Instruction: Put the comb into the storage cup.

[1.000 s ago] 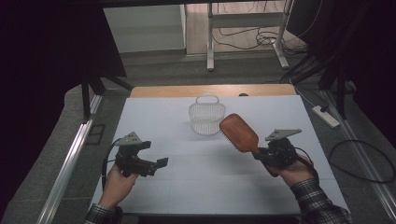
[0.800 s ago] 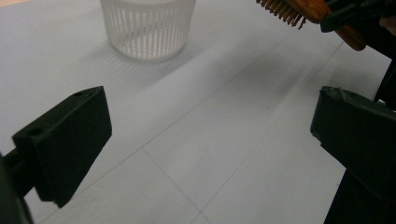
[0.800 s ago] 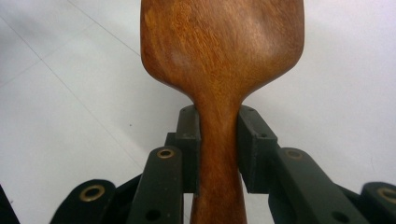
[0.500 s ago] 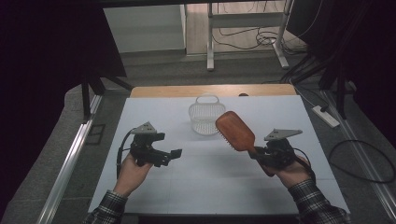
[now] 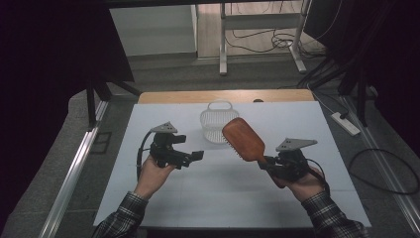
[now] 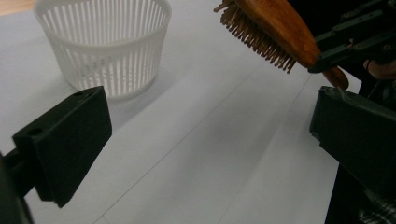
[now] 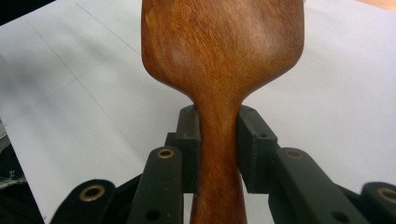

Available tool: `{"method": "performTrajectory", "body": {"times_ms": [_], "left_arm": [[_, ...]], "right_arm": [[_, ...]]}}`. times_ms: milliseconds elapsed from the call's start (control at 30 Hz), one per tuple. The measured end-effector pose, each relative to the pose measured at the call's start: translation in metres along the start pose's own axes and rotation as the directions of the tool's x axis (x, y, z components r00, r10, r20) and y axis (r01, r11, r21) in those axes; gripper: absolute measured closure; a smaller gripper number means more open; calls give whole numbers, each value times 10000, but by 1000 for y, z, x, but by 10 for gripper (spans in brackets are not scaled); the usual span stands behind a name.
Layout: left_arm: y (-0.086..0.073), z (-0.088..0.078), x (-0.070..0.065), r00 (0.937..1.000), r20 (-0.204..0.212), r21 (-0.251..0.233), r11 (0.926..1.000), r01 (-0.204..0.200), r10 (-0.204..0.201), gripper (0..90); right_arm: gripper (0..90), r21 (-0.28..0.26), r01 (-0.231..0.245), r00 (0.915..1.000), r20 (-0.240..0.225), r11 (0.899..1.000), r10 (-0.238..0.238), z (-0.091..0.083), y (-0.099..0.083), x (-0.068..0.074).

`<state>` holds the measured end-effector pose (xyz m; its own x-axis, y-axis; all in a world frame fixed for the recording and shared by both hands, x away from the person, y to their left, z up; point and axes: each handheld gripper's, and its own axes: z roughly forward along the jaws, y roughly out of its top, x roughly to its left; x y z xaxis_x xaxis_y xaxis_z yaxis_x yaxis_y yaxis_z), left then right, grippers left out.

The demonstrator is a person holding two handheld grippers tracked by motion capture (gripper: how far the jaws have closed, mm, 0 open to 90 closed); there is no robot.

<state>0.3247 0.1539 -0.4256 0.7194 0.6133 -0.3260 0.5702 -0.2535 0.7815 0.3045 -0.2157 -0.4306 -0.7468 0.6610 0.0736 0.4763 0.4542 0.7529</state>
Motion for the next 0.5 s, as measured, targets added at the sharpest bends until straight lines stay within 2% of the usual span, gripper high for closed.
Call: {"method": "performTrajectory", "body": {"times_ms": [500], "left_arm": [[11, 21, -4, 9984, 558, 71, 10000, -2, -2, 0]], "right_arm": [[723, -269, 188, 9993, -305, 9995, -196, 6, 3, 14]]}}
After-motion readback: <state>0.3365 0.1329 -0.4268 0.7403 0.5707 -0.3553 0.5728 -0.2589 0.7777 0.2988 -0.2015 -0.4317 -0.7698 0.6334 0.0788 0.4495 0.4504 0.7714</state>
